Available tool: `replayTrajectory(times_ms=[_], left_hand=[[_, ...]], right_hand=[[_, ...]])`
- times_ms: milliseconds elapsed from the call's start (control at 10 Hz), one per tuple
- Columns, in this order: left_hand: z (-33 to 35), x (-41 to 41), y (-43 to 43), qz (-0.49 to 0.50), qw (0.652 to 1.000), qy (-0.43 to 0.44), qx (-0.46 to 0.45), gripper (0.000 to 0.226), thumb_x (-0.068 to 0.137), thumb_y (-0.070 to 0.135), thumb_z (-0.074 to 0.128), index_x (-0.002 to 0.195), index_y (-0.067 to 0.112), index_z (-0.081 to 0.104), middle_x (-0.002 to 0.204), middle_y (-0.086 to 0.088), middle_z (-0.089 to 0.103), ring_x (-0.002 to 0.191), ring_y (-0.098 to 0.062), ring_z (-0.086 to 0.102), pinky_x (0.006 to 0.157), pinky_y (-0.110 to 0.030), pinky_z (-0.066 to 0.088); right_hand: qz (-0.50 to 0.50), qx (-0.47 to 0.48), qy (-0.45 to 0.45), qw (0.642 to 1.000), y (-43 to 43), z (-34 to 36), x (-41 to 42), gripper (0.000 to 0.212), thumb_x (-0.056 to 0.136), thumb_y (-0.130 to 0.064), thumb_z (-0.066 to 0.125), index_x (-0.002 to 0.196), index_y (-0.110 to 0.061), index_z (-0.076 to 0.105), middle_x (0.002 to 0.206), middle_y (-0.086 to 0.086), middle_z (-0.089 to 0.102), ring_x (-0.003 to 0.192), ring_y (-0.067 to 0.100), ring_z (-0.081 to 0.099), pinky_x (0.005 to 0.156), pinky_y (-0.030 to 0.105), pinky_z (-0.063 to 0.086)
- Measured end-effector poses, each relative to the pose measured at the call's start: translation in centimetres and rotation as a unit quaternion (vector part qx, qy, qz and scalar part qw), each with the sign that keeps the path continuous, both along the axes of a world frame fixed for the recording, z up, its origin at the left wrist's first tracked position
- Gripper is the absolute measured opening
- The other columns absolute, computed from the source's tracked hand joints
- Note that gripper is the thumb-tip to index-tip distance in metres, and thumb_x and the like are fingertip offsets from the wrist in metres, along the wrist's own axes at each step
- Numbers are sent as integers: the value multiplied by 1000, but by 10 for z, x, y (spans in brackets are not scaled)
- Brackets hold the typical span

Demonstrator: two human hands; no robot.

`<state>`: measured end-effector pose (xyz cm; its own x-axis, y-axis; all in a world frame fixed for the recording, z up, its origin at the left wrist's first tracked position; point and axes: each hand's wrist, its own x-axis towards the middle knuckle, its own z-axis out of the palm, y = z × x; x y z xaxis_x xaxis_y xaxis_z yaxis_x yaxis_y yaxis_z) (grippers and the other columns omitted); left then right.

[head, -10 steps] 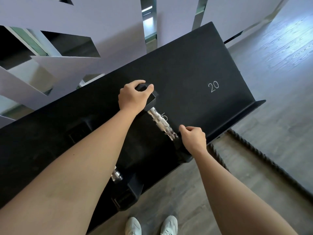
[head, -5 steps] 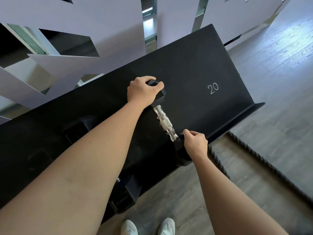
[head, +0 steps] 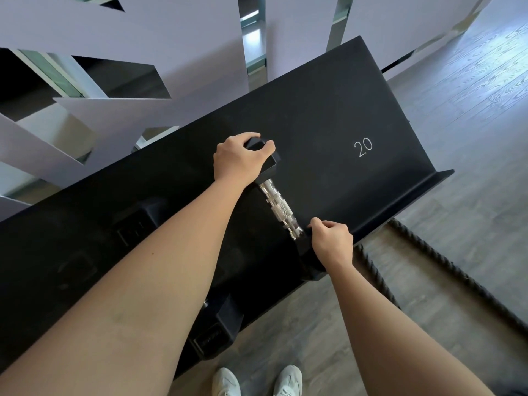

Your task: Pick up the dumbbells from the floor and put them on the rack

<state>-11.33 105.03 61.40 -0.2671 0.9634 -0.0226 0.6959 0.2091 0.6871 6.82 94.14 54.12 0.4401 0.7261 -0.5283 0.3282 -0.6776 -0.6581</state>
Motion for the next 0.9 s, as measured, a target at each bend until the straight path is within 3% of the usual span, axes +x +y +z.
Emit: replayTrajectory(times_ms=[200, 400, 500, 600, 700, 800, 900], left_hand=[[-1, 0, 0, 7, 1000, -2, 9, 47, 86, 52, 65, 122, 22, 69, 124, -4, 69, 116, -24, 59, 93, -41, 51], [2, -1, -2, -7, 999, -20, -31, 49, 88, 53, 62, 127, 24, 64, 132, -4, 63, 122, -24, 55, 85, -31, 45], [10, -2, -7, -29, 997, -27, -63, 53, 91, 54, 59, 134, 24, 56, 141, -4, 55, 129, -24, 49, 90, -33, 43], [27, -11, -34, -52, 993, -62, -83, 59, 94, 46, 59, 146, 24, 44, 151, -5, 43, 138, -24, 39, 102, -36, 39], [45, -28, -59, -44, 993, -72, -84, 61, 94, 44, 61, 149, 27, 39, 152, -3, 43, 138, -23, 39, 104, -39, 39], [81, -63, -98, -3, 994, -71, -80, 61, 93, 47, 60, 148, 31, 39, 145, 2, 51, 125, -14, 48, 89, -32, 41], [109, -86, -124, 17, 996, -54, -71, 57, 93, 48, 61, 145, 32, 44, 139, 3, 56, 118, -10, 49, 86, -30, 37]], right_hand=[[5, -6, -3, 1000, 0, -1, -1, 36, 76, -35, 50, 79, -7, 72, 76, 15, 71, 78, 32, 65, 60, 31, 49], [16, 0, -3, 1000, -1, -3, 0, 39, 75, -36, 49, 82, -5, 72, 84, 16, 73, 81, 31, 66, 61, 30, 50], [18, 2, 2, 1000, -1, -2, -1, 40, 76, -36, 49, 83, -5, 72, 86, 16, 72, 80, 30, 65, 61, 29, 49], [40, -16, 25, 999, -2, 9, 1, 37, 79, -37, 50, 86, -11, 75, 82, 11, 71, 66, 18, 58, 62, 29, 47], [78, -39, 25, 996, -7, 21, 2, 35, 81, -39, 52, 97, -17, 74, 83, 1, 68, 72, 14, 57, 66, 33, 49], [125, -11, -8, 992, -10, 61, -10, 41, 83, -38, 57, 118, -19, 65, 98, 0, 67, 86, 20, 59, 73, 32, 45], [148, 14, 6, 989, -13, 93, -24, 47, 83, -40, 58, 124, -17, 62, 102, 1, 66, 90, 21, 60, 76, 34, 48]])
